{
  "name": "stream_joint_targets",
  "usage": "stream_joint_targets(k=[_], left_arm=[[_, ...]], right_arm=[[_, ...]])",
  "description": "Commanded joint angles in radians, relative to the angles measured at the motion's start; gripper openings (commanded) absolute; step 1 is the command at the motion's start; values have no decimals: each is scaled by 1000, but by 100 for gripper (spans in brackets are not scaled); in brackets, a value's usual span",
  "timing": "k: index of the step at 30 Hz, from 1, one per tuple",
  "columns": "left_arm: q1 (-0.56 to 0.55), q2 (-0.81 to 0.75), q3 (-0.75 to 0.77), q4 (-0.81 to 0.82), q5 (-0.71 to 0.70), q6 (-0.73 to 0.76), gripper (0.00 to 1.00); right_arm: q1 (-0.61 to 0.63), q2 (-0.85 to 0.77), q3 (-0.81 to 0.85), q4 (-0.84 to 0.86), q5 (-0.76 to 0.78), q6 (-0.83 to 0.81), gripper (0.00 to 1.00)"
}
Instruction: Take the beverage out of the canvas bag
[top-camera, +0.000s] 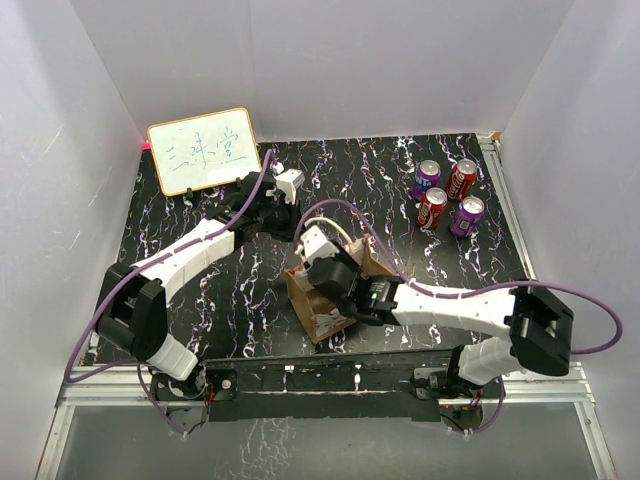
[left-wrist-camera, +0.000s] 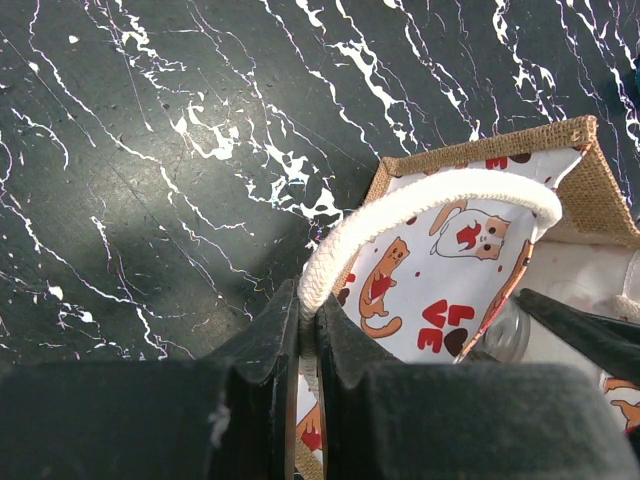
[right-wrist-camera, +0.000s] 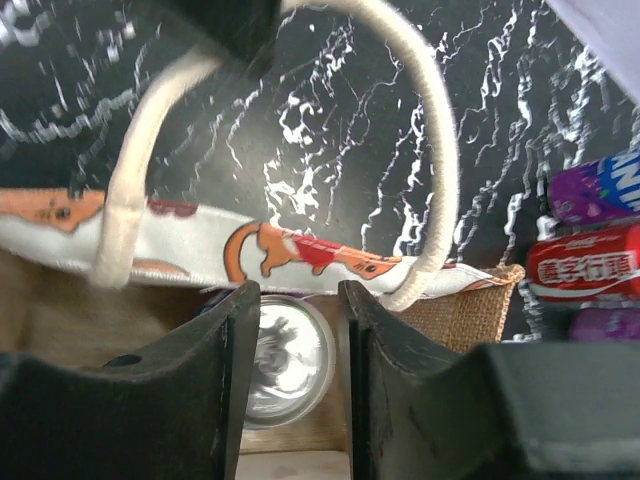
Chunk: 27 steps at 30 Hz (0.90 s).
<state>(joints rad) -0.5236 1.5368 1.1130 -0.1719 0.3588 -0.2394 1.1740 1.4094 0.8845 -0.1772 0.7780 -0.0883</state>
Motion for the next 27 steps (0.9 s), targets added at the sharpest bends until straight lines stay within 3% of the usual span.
stream_joint_targets(k=[1,5,7,11,16,27], left_arm=[[3,1,28,-8,15,-1,0],[3,2,29,-3,32,-7,0],[3,2,31,-3,40,-10,0],[2,-5,30,-3,38,-9,0],[3,-8,30,-5,34,-9,0],[2,-7,30,-3,37,-10,0]], right_arm=[[-25,-78,103,-115,-69,392,43],[-28,-103,104,-198,-67,640,59],[-30,-107,105,-208,-122,674,61],[-31,-69,129,-272,-173,677,76],[-57,2,228,-448,-137,712,85],[-100,92,259,-494,-125,715,95]])
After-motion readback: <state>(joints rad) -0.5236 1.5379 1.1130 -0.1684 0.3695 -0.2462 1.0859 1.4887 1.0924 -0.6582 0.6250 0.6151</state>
